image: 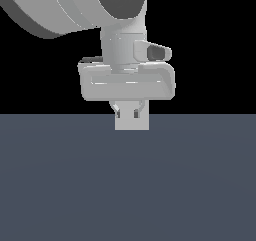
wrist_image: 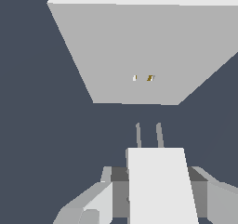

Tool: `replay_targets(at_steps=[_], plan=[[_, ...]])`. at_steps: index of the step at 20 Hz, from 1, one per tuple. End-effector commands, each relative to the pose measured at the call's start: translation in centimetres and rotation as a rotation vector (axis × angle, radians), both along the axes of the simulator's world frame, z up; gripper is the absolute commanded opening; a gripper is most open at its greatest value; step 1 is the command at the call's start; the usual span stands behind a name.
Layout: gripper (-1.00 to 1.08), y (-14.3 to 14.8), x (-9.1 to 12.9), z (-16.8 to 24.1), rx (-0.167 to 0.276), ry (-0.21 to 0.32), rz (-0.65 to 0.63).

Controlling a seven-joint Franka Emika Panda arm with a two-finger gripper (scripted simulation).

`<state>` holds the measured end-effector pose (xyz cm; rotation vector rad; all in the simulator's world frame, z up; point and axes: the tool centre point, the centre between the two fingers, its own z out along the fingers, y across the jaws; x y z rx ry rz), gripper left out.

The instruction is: Plug the charger into the wall socket.

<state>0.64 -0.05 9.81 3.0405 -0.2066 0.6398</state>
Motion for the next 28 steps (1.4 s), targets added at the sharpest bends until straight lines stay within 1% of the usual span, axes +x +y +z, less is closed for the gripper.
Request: replay_targets(at_steps=[1, 15, 19, 28], plan=[[-1.0, 0.1, 0.2, 0.1, 0.0, 0.001, -0.014], [-1.0, 0.1, 0.7, 0.2, 0.0, 0.003, -0.025], [-1.0, 0.0, 1.6, 0.2, -0.001, 0.003, -0.025], [-1.0, -0.5, 4.7, 0.2, -0.001, 0.004, -0.025]])
